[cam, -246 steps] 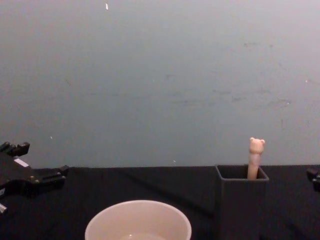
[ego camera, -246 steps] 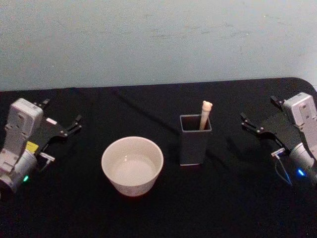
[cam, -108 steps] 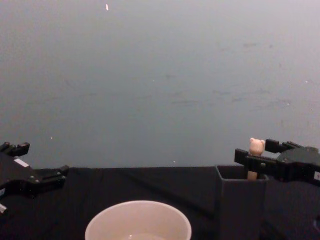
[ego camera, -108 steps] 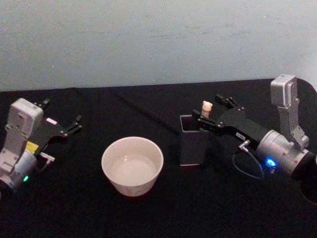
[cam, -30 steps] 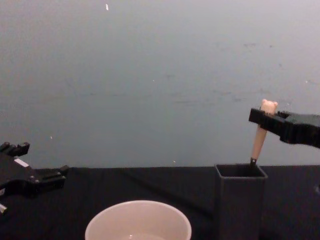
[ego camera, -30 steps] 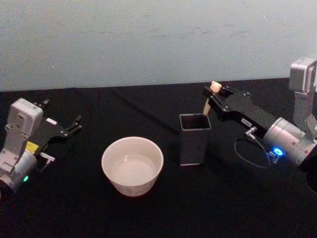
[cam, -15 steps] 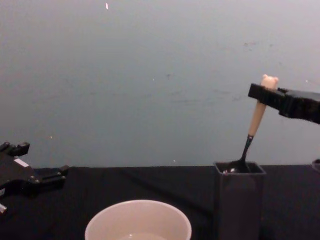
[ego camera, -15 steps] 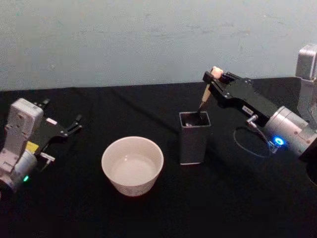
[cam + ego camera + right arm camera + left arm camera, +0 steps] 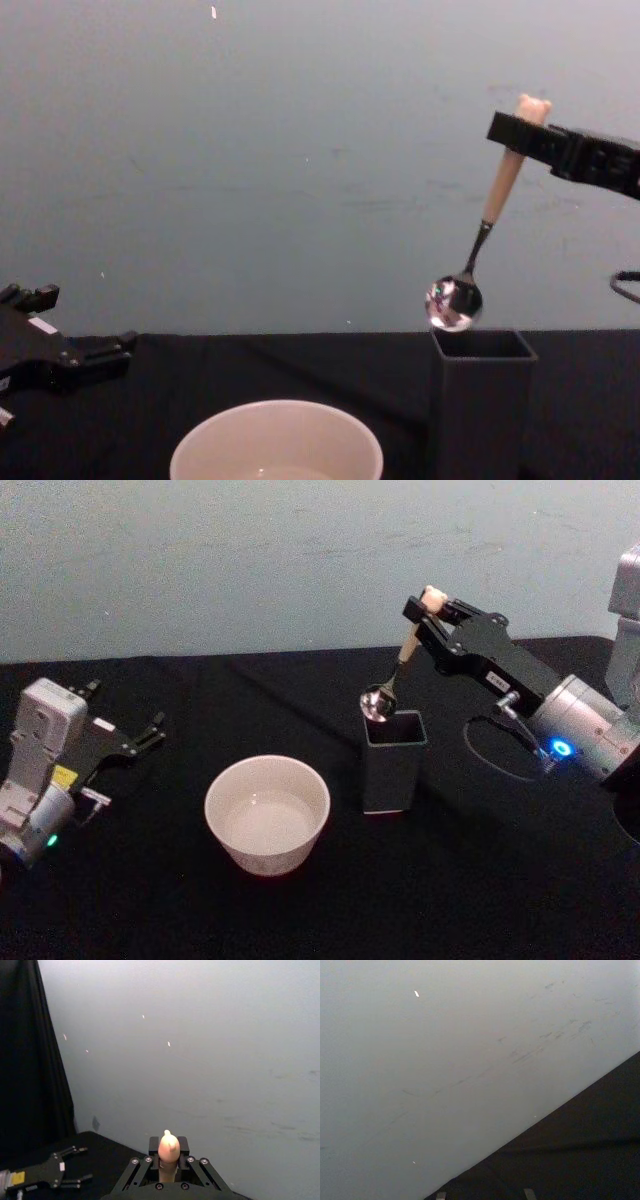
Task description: Pick up the stirring spoon with one hand, stir inside the cup, then place it back in its original position.
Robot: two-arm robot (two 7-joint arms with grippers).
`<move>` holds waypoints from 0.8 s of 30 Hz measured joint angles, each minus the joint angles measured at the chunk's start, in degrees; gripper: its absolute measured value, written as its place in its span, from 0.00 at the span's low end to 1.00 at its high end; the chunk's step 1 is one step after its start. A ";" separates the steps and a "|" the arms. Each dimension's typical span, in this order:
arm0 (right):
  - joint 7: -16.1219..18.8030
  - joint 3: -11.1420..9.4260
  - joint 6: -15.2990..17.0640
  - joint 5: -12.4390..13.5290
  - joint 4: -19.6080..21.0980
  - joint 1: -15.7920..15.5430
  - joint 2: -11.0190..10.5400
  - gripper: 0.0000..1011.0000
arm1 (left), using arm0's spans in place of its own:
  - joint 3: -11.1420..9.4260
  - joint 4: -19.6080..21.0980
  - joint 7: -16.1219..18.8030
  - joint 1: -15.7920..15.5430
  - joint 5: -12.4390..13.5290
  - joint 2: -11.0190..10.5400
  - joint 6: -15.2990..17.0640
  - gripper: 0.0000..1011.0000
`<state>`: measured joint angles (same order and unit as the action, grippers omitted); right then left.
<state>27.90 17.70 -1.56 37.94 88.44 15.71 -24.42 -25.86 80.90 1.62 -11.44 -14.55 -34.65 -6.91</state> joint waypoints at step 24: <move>2.04 6.56 1.49 1.67 -2.24 3.77 2.23 0.21 | 0.00 0.00 0.00 0.00 0.00 0.00 0.00 0.99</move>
<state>29.94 24.26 -0.07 39.61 86.20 19.48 -22.19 -25.86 80.90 1.62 -11.43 -14.55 -34.65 -6.91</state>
